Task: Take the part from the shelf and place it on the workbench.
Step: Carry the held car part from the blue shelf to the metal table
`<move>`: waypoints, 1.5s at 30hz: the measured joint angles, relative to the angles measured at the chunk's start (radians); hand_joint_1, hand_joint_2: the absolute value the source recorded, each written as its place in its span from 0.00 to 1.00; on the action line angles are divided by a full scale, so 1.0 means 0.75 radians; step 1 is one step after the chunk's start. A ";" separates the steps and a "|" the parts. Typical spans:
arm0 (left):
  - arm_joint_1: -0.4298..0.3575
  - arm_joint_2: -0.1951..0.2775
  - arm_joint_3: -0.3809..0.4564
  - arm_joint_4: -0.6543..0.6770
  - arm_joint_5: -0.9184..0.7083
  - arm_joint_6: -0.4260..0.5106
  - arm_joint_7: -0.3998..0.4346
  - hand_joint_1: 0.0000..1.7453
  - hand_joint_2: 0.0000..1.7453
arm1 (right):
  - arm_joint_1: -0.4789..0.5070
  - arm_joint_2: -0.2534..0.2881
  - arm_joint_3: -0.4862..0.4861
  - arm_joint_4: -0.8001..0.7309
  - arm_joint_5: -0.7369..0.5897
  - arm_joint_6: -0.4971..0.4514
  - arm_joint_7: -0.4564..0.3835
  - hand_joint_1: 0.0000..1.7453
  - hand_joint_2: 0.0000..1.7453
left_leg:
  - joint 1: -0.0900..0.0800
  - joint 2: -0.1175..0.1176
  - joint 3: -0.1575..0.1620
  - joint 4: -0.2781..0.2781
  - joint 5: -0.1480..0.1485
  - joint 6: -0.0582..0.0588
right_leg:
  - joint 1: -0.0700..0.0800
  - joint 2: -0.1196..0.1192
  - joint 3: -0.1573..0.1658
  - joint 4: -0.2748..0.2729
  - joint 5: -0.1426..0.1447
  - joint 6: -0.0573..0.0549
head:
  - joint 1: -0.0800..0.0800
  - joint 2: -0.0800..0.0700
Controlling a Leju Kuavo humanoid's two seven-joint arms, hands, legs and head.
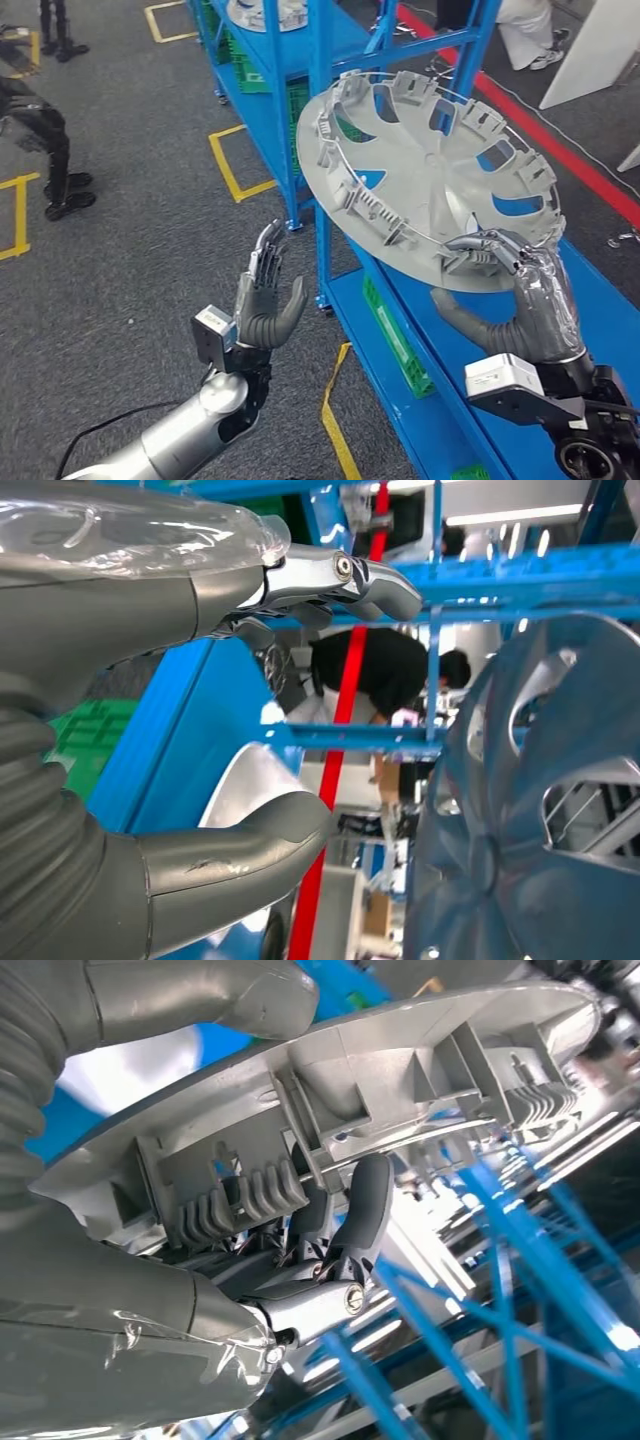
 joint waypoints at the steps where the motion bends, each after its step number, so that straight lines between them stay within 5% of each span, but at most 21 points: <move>1: -0.003 -0.003 0.000 0.000 -0.001 -0.002 0.001 0.00 1.00 | 0.004 0.000 -0.001 -0.001 0.000 0.001 0.002 1.00 1.00 | -0.001 -0.018 0.002 0.000 -0.001 0.004 | 0.001 0.026 -0.054 0.106 -0.041 -0.001 | 0.005 0.000; 3: -0.004 -0.007 0.000 0.000 -0.002 -0.004 0.004 0.00 1.00 | 0.011 0.000 -0.001 -0.001 0.000 0.001 0.003 1.00 1.00 | -0.003 -0.061 0.004 0.001 -0.003 0.007 | 0.003 0.043 -0.134 0.234 -0.063 -0.004 | 0.009 0.000; 4: -0.004 -0.008 0.000 0.000 -0.002 -0.004 0.005 0.00 1.00 | 0.013 0.000 -0.001 -0.002 0.000 0.001 0.003 1.00 1.00 | -0.003 -0.083 0.007 0.002 -0.003 0.007 | 0.003 0.047 -0.138 0.218 -0.032 -0.007 | 0.010 0.000; 7: -0.005 -0.011 0.000 0.000 -0.002 -0.004 0.006 0.00 1.00 | 0.014 0.000 -0.001 -0.003 -0.001 0.002 0.003 1.00 1.00 | -0.003 -0.149 0.013 0.008 -0.007 -0.002 | -0.004 0.118 -0.042 -0.051 0.135 -0.020 | 0.012 0.000; 9: -0.006 -0.012 0.000 0.000 -0.002 -0.004 0.008 0.00 1.00 | 0.014 0.000 -0.002 -0.003 -0.002 0.002 0.001 1.00 1.00 | 0.002 -0.186 0.000 0.013 -0.004 -0.016 | -0.008 0.178 0.002 -0.159 0.170 -0.023 | 0.012 0.000; 11: -0.006 -0.012 0.000 0.000 -0.002 -0.004 0.011 0.00 1.00 | 0.013 0.000 -0.003 -0.004 -0.004 0.003 0.000 1.00 1.00 | 0.008 -0.225 -0.012 0.008 0.007 -0.036 | -0.006 0.167 0.015 -0.173 0.166 -0.027 | 0.012 0.000; 12: -0.005 -0.011 0.000 0.000 -0.002 -0.004 0.011 0.00 1.00 | 0.011 0.000 -0.003 -0.005 -0.004 0.003 0.000 1.00 1.00 | 0.008 -0.223 -0.015 0.008 0.008 -0.044 | -0.007 0.148 0.020 -0.179 0.170 -0.033 | 0.012 0.000; 14: -0.007 -0.010 0.000 -0.001 -0.002 -0.004 0.011 0.00 1.00 | 0.010 0.000 -0.006 -0.007 -0.005 0.004 0.001 1.00 1.00 | -0.002 -0.154 -0.041 0.062 -0.024 -0.053 | -0.011 0.109 0.032 -0.193 0.177 -0.046 | 0.004 0.000; 16: -0.011 -0.010 0.000 -0.001 -0.002 -0.004 0.011 0.00 1.00 | 0.010 0.000 -0.010 -0.008 -0.005 0.003 0.000 1.00 1.00 | -0.006 -0.054 -0.128 0.237 -0.110 -0.060 | -0.005 0.068 0.037 -0.199 0.178 -0.055 | -0.007 0.000; 19: -0.010 -0.010 0.000 -0.001 -0.001 -0.004 0.017 0.00 1.00 | 0.010 0.001 -0.013 -0.009 -0.008 0.004 -0.003 1.00 1.00 | 0.001 -0.019 -0.227 0.424 -0.162 -0.066 | 0.003 0.005 0.038 -0.199 0.174 -0.059 | -0.010 0.000; 23: -0.006 -0.009 0.000 0.000 0.000 -0.004 0.023 0.00 1.00 | 0.010 0.001 -0.016 -0.009 -0.019 0.006 -0.004 1.00 1.00 | -0.005 0.053 -0.046 0.087 -0.018 -0.053 | 0.009 -0.059 0.046 -0.199 0.161 -0.048 | -0.017 0.000; 25: -0.008 -0.009 0.000 0.000 0.001 -0.008 0.023 0.00 1.00 | 0.011 0.001 -0.017 -0.009 -0.019 0.005 -0.010 1.00 1.00 | -0.015 0.083 -0.003 0.006 -0.003 -0.037 | 0.016 -0.080 0.052 -0.199 0.152 -0.035 | -0.015 0.000; 27: -0.009 -0.010 0.000 0.000 0.004 -0.023 0.023 0.00 1.00 | 0.012 0.001 -0.019 -0.009 -0.017 0.003 -0.015 1.00 1.00 | -0.018 0.054 -0.002 0.004 -0.004 -0.022 | 0.016 -0.101 0.063 -0.203 0.144 -0.022 | -0.010 0.000; 29: -0.014 -0.012 0.000 0.000 0.009 -0.037 0.024 0.00 1.00 | 0.018 0.000 -0.026 -0.011 -0.014 -0.003 -0.016 1.00 1.00 | -0.013 0.026 0.008 -0.004 -0.004 -0.006 | 0.008 -0.065 0.057 -0.174 0.115 -0.009 | -0.007 0.000; 32: -0.025 -0.019 0.000 0.004 0.012 -0.048 0.025 0.00 1.00 | 0.037 -0.007 -0.039 -0.018 -0.022 -0.014 -0.016 1.00 1.00 | -0.008 -0.017 0.019 -0.008 -0.007 0.013 | 0.002 0.033 -0.061 0.071 -0.004 -0.001 | 0.007 0.000; 34: -0.024 -0.021 0.000 0.009 0.010 -0.055 0.025 0.00 1.00 | 0.051 -0.013 -0.041 -0.020 -0.033 -0.026 -0.008 1.00 1.00 | -0.010 -0.053 0.020 -0.007 -0.009 0.017 | 0.002 0.045 -0.147 0.220 -0.040 0.001 | 0.011 0.000; 36: -0.024 -0.022 0.000 0.012 0.008 -0.067 0.025 0.00 1.00 | 0.063 -0.019 -0.042 -0.023 -0.035 -0.043 0.007 1.00 1.00 | -0.011 -0.094 0.024 -0.004 -0.011 0.016 | 0.002 0.051 -0.137 0.157 0.033 -0.005 | 0.012 0.000; 38: -0.025 -0.023 0.000 0.014 0.006 -0.082 0.026 0.00 1.00 | 0.072 -0.026 -0.042 -0.030 -0.027 -0.063 0.026 1.00 1.00 | -0.011 -0.133 0.026 0.001 -0.014 0.011 | -0.002 0.108 -0.058 -0.040 0.145 -0.016 | 0.014 0.000; 41: -0.031 -0.024 0.000 0.021 0.004 -0.105 0.032 0.00 1.00 | 0.091 -0.035 -0.044 -0.044 -0.006 -0.089 0.043 1.00 1.00 | -0.001 -0.185 0.005 0.008 -0.008 -0.011 | -0.006 0.185 0.003 -0.178 0.182 -0.021 | 0.015 0.000; 43: -0.035 -0.025 0.000 0.025 0.009 -0.117 0.034 0.00 1.00 | 0.100 -0.036 -0.045 -0.049 0.005 -0.093 0.045 1.00 1.00 | 0.003 -0.203 -0.004 0.007 -0.004 -0.028 | -0.005 0.154 0.013 -0.192 0.184 -0.026 | 0.015 0.000; 45: -0.044 -0.025 0.000 0.028 0.017 -0.124 0.033 0.00 1.00 | 0.106 -0.036 -0.049 -0.052 0.008 -0.094 0.039 1.00 1.00 | -0.005 -0.142 -0.029 0.062 -0.039 -0.039 | -0.009 0.115 0.030 -0.210 0.191 -0.037 | 0.006 0.000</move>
